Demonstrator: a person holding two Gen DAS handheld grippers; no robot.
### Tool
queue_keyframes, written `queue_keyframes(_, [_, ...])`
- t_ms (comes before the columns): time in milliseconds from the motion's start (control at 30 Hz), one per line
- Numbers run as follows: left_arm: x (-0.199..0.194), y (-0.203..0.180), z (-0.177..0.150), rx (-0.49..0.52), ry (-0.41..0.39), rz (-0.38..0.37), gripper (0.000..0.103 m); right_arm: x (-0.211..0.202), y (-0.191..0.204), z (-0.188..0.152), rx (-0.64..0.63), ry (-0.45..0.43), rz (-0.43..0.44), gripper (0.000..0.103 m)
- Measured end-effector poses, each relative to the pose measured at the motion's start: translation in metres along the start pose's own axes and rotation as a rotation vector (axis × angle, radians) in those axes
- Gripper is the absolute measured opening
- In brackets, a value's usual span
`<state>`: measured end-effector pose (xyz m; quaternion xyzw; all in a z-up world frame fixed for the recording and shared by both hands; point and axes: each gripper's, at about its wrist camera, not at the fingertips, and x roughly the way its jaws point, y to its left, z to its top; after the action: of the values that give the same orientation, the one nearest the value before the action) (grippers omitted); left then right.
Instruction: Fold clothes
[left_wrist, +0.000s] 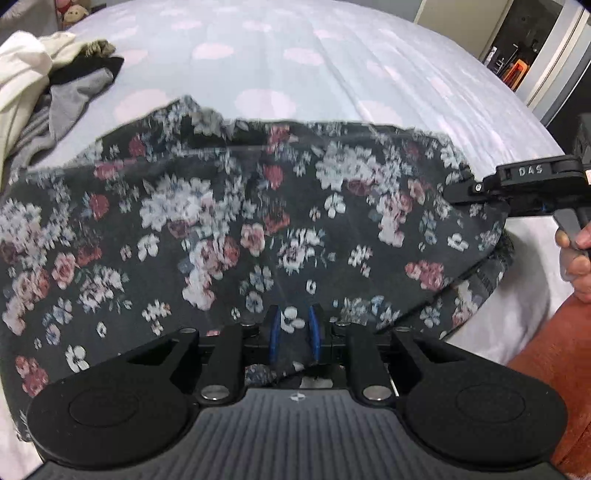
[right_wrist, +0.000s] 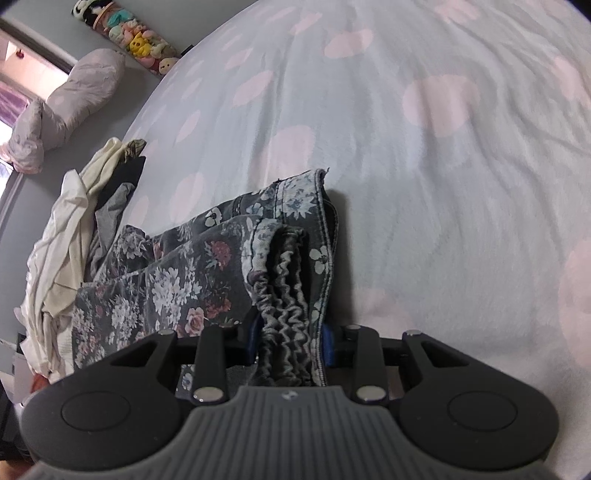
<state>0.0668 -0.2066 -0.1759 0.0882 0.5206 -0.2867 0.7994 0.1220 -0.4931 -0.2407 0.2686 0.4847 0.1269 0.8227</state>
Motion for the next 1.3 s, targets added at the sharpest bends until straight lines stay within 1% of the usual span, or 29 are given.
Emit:
queue_keyframes(100, [0.010, 0.002, -0.003, 0.010, 0.006, 0.000, 0.015, 0.000, 0.003, 0.000, -0.020, 0.000, -0.012, 0.034])
queue_keyframes(167, [0.010, 0.001, -0.002, 0.017, 0.007, 0.004, 0.015, 0.000, 0.005, 0.000, -0.030, 0.001, -0.021, 0.033])
queue_keyframes(300, [0.006, 0.003, -0.004, 0.004, -0.002, -0.008, 0.015, -0.005, 0.017, 0.002, -0.070, -0.009, -0.049, 0.026])
queue_keyframes(367, [0.003, 0.007, -0.004, -0.012, -0.008, -0.021, 0.015, -0.011, 0.023, 0.003, -0.074, -0.024, -0.052, 0.024])
queue_keyframes(500, [-0.004, 0.015, -0.004, -0.046, -0.023, -0.035, 0.015, -0.027, 0.032, 0.007, -0.035, -0.046, -0.024, 0.024])
queue_keyframes(600, [-0.017, 0.025, -0.002, -0.072, -0.050, -0.044, 0.015, -0.039, 0.045, 0.011, -0.025, -0.050, -0.003, 0.023])
queue_keyframes(700, [-0.035, 0.040, 0.003, -0.099, -0.090, -0.027, 0.015, -0.050, 0.062, 0.016, -0.027, -0.049, 0.025, 0.023])
queue_keyframes(900, [-0.066, 0.084, 0.008, -0.130, -0.138, 0.072, 0.015, -0.067, 0.113, 0.030, -0.072, -0.033, 0.073, 0.023])
queue_keyframes(1067, [-0.083, 0.126, 0.001, -0.177, -0.147, 0.134, 0.015, -0.066, 0.164, 0.037, -0.116, -0.023, 0.104, 0.023])
queue_keyframes(1200, [-0.096, 0.153, -0.006, -0.222, -0.165, 0.161, 0.015, -0.052, 0.204, 0.032, -0.156, -0.004, 0.119, 0.023])
queue_keyframes(1300, [-0.100, 0.166, -0.012, -0.251, -0.175, 0.155, 0.015, -0.036, 0.236, 0.025, -0.190, 0.016, 0.124, 0.023])
